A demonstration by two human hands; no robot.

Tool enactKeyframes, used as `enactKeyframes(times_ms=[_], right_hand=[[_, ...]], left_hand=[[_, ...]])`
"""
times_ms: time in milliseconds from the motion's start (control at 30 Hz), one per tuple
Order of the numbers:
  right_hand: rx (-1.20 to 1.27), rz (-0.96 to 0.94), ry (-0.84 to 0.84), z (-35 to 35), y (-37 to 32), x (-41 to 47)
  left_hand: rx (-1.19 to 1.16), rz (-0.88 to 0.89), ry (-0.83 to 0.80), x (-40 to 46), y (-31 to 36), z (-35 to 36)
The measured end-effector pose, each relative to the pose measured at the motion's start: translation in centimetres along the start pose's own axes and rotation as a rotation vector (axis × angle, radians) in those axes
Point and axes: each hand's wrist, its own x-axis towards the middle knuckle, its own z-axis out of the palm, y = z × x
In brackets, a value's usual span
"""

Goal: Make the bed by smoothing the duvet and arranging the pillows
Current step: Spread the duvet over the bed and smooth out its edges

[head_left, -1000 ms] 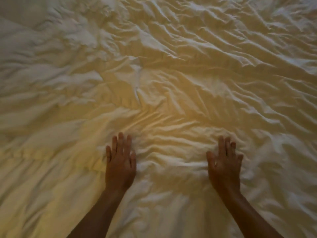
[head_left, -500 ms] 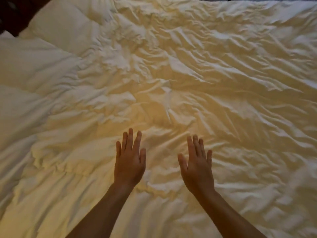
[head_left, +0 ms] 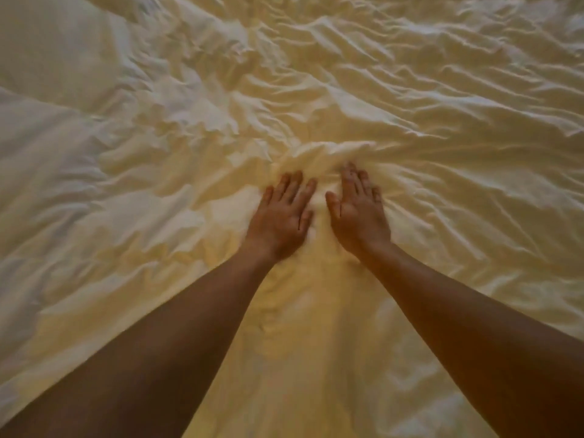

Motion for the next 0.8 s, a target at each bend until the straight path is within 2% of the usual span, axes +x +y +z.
enactKeyframes(times_ms=[67,167,267,333,367,433,500,533,600,700,800], right_hand=[[-0.165,-0.031,-0.043,0.7,1.5,1.2],[-0.375,0.064,-0.009,0.7,4.4,1.2],[-0.342,0.331,0.015,-0.1,5.1,1.0],[-0.272,0.369,0.056,0.0,3.0,0.3],[-0.23,0.324,0.071,0.4,1.5,-0.5],[-0.147,0.161,0.06,1.3,-2.0,-3.5],[-0.144,-0.002,-0.027,2.8,-3.6,-8.0],[-0.18,-0.048,-0.071,3.4,-3.4,-10.1],[-0.276,-0.036,-0.102,3.7,-0.4,-13.2],[-0.37,0.121,-0.055,1.9,5.3,-15.1],[-0.292,0.26,-0.05,0.1,6.8,-16.2]], left_hand=[[0.158,-0.018,-0.031,0.4,-4.5,0.5],[0.28,-0.244,0.041,-1.6,-11.4,-0.7],[0.324,-0.427,0.022,-3.1,-14.8,-2.7],[0.23,-0.507,0.045,-3.1,-13.3,-2.9],[0.154,-0.501,0.079,-3.2,-11.5,-2.7],[0.01,-0.324,0.137,-4.3,-6.8,-2.1],[-0.029,-0.076,0.093,-7.3,-2.6,-0.3],[-0.009,-0.016,0.051,-9.2,-1.8,0.6],[0.063,-0.046,0.007,-12.6,-3.6,2.0],[0.252,-0.195,0.039,-16.3,-8.8,2.0],[0.261,-0.373,0.11,-18.8,-9.7,0.3]])
